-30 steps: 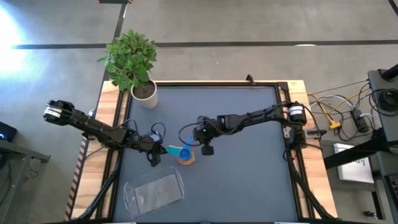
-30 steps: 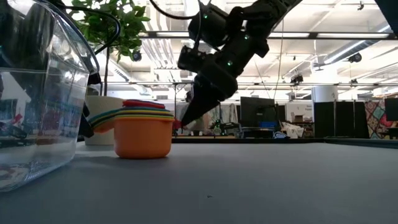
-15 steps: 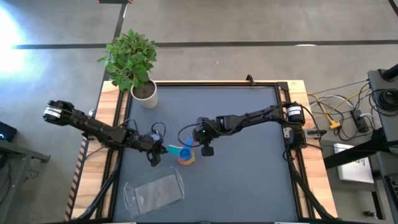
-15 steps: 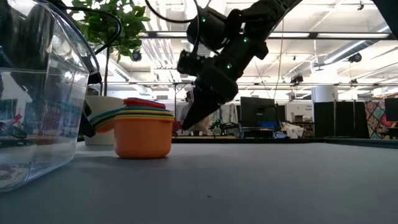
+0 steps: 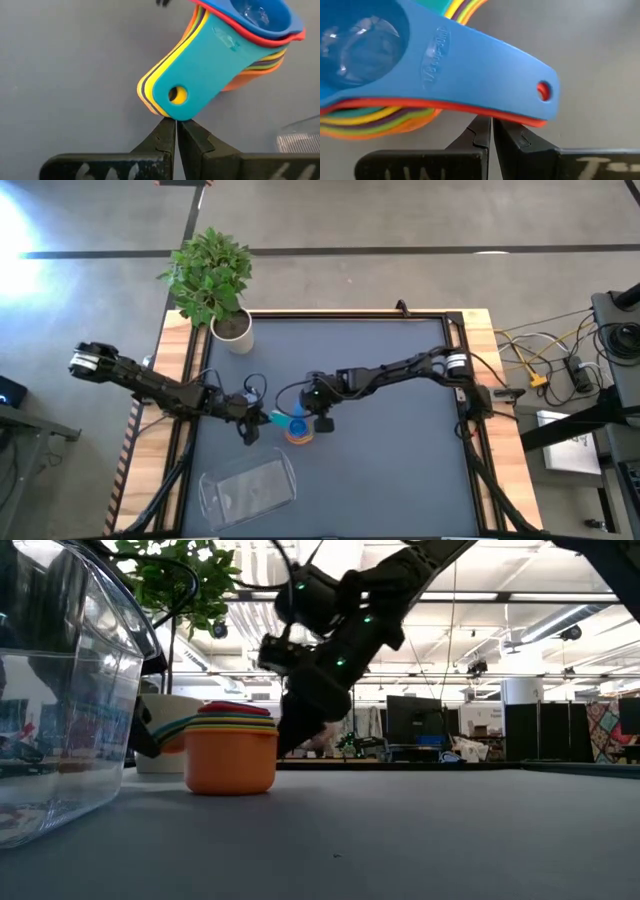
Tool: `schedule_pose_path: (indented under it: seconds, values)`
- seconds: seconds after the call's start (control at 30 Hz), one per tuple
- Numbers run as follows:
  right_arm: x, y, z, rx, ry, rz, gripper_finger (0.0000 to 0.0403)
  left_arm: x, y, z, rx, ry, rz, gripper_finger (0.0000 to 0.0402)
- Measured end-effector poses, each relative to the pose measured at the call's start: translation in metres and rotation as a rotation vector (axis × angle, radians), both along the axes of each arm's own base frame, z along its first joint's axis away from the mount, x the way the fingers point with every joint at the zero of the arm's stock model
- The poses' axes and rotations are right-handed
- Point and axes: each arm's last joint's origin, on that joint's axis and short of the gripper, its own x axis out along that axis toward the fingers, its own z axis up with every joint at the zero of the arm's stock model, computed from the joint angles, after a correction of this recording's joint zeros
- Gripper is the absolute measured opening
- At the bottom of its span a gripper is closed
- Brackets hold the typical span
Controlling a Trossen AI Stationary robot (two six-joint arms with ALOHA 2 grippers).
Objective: Nest measuring cups in basket
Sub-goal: Stack the blue measuring cup into the red measuring cup
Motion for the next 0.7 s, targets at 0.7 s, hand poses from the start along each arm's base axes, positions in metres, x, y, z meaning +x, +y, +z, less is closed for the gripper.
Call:
schedule_pose_path:
  seconds: [0.7]
  values:
    - [0.047,0.000,0.014,-0.006,0.001,0.098,0.0008,0.006,0.006,0.005,0.045,-0.072,-0.012,0.0000]
